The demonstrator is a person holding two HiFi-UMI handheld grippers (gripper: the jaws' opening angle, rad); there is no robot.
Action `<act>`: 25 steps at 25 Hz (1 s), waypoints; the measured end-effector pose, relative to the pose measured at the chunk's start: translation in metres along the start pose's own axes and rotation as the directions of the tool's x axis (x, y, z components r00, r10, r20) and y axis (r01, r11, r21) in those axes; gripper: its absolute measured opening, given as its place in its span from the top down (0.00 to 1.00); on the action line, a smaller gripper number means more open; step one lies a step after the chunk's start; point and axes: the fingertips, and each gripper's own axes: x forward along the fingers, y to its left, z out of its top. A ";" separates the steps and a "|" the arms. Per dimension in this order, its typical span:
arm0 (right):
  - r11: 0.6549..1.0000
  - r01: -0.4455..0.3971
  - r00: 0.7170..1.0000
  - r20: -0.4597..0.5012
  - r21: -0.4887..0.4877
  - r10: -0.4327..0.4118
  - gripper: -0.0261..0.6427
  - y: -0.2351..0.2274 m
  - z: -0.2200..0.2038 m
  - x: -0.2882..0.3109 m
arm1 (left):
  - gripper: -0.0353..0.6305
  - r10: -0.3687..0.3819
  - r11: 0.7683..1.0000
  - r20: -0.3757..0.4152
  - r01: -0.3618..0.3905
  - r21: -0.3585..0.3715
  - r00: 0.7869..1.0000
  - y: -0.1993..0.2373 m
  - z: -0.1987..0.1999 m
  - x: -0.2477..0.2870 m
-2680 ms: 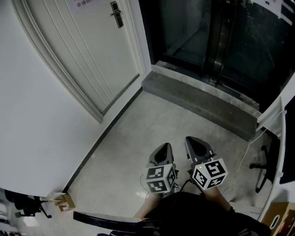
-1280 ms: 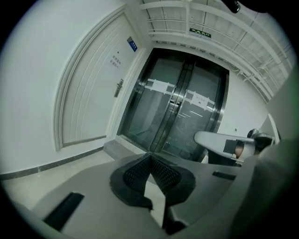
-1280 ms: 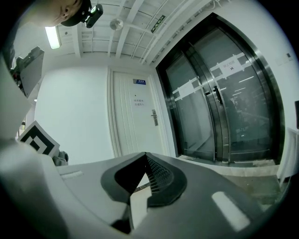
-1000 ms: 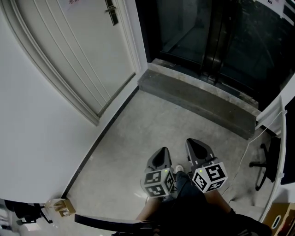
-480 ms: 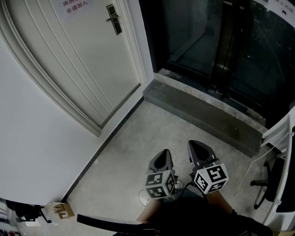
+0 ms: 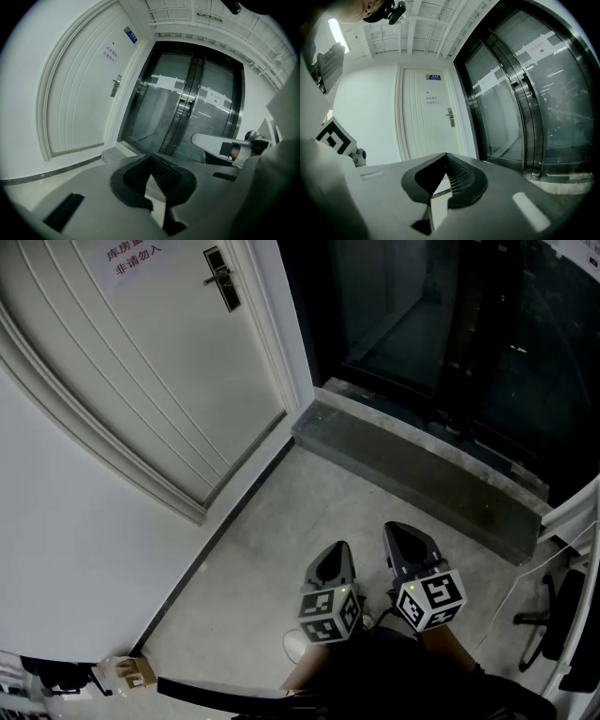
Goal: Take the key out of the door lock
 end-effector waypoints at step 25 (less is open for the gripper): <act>0.997 0.075 0.997 0.033 -0.021 -0.075 0.96 -0.093 0.066 0.275 | 0.95 -0.063 0.997 -0.016 0.064 0.031 0.998 0.110 0.148 0.243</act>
